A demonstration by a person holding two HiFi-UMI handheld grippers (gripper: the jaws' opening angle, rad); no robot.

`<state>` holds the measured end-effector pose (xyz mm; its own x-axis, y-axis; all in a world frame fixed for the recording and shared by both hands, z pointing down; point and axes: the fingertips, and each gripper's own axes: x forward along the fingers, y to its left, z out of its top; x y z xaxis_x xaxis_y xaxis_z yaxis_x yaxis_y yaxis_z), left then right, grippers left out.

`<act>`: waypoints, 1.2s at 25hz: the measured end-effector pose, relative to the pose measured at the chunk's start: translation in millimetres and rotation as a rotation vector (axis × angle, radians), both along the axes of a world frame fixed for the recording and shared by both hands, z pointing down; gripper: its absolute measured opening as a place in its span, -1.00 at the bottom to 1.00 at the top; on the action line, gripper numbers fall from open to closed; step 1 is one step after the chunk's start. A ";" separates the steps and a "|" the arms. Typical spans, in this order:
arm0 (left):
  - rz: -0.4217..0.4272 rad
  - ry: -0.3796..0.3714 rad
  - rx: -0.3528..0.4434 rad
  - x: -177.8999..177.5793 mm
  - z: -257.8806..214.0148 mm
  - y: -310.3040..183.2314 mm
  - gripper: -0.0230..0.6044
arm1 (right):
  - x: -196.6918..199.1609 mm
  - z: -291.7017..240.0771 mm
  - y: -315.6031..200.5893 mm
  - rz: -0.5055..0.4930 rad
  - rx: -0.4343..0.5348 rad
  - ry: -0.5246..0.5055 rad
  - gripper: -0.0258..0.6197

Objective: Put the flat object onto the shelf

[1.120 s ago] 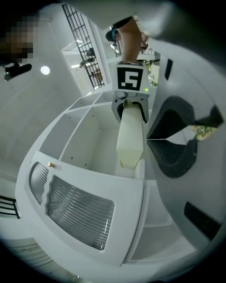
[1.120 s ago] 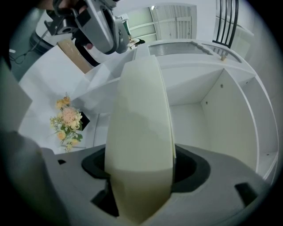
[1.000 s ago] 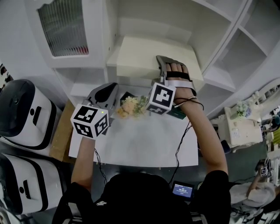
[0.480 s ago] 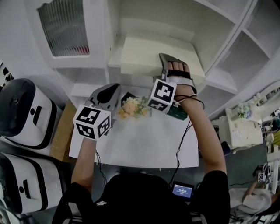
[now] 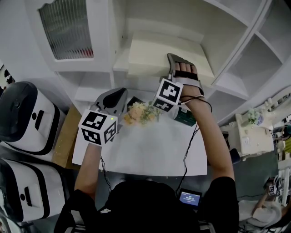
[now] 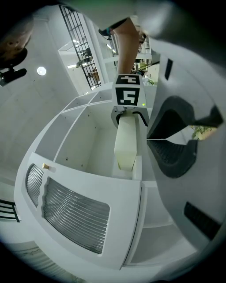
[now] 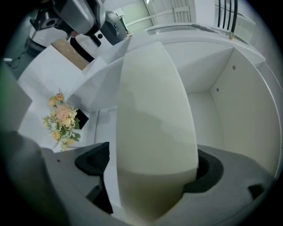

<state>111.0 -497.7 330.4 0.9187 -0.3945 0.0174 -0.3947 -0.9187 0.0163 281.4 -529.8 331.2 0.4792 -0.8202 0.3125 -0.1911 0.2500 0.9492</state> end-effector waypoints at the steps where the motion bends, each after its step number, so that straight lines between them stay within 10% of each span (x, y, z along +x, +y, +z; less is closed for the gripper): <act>1: -0.001 0.001 0.000 0.1 0.1 -0.6 -0.90 | 1.2 0.2 -1.9 0.003 0.001 -0.003 0.52; 30: -0.004 -0.001 0.006 8.5 0.2 -0.8 -0.90 | 1.6 0.6 -12.6 0.001 -0.022 -0.043 0.60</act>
